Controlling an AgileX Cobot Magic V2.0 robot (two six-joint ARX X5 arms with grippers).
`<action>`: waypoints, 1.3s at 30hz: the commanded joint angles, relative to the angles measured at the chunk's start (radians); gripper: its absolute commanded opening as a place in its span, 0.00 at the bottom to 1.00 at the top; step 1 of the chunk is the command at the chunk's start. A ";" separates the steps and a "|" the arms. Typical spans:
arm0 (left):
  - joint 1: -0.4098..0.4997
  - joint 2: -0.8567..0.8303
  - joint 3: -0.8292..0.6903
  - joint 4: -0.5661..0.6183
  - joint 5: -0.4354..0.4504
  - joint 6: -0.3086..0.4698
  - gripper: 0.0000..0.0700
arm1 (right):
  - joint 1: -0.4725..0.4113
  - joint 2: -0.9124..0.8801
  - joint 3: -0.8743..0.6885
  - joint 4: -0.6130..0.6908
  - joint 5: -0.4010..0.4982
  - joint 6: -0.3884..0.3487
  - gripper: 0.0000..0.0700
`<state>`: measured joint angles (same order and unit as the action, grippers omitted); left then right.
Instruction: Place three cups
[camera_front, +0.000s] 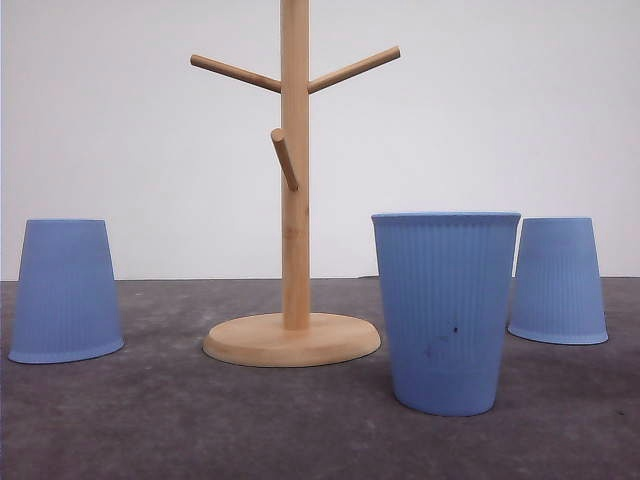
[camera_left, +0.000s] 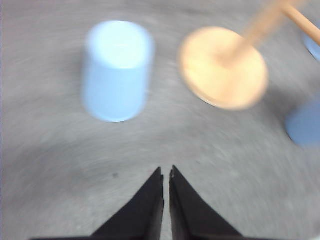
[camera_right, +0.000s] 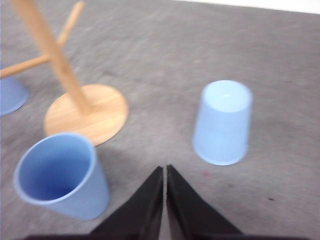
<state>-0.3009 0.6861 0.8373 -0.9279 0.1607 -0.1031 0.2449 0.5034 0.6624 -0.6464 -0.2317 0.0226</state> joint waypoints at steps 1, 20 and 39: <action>-0.026 0.017 0.021 0.003 -0.009 0.059 0.01 | 0.022 0.012 0.013 0.007 0.004 -0.012 0.01; -0.034 0.177 0.022 0.121 -0.064 -0.140 0.81 | 0.053 0.024 0.013 0.013 0.003 -0.001 0.57; 0.060 0.615 0.022 0.578 -0.117 -0.088 0.87 | 0.053 0.024 0.013 0.082 -0.005 0.071 0.57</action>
<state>-0.2406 1.2797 0.8431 -0.3589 0.0476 -0.2025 0.2939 0.5251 0.6624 -0.5803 -0.2350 0.0667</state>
